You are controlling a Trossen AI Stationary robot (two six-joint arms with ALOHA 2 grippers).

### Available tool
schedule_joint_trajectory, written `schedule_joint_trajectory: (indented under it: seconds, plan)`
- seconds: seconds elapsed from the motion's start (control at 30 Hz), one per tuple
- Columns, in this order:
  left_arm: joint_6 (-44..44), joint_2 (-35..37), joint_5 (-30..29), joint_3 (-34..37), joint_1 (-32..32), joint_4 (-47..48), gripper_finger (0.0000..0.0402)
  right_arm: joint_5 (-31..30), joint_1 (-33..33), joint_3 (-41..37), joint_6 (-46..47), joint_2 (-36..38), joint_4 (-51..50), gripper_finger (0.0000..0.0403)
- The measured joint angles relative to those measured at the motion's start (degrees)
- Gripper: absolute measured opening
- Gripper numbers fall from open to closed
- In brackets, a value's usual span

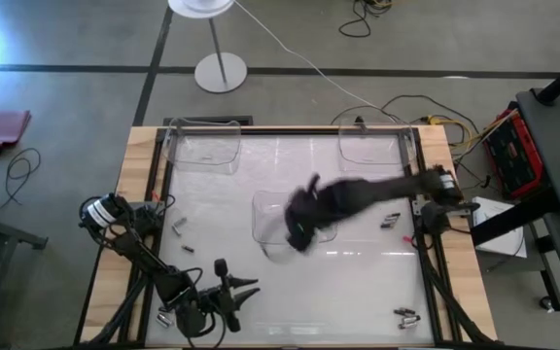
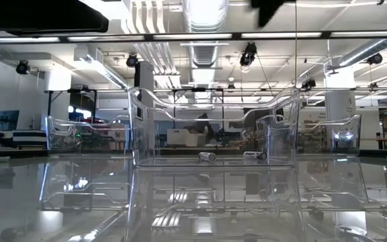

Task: Sort batteries
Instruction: Put the silver battery into the middle transparent bin

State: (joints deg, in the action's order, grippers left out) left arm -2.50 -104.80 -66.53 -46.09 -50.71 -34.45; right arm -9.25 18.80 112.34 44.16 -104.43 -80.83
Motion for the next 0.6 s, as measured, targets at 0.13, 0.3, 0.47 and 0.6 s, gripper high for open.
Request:
schedule_joint_trajectory:
  seconds: [0.13,0.3,0.47,0.6]
  plan:
    - [-1.14,-0.01,1.5,0.0,0.34,-0.49,0.0075,0.04,13.44,-3.89,4.0,0.84,-3.77,0.0207]
    - [-1.12,-0.01,1.51,-0.59,0.76,-0.59,0.0075,3.73,26.06,-12.25,17.92,-0.99,-3.15,0.019]
    - [1.3,-0.01,1.52,-2.29,1.66,-0.65,0.0075,17.46,33.96,-18.3,27.77,-3.32,1.91,0.0174]
    - [3.2,-0.01,1.52,-3.44,2.31,-0.69,0.0075,22.67,37.96,-21.25,26.32,-5.61,6.29,0.0162]
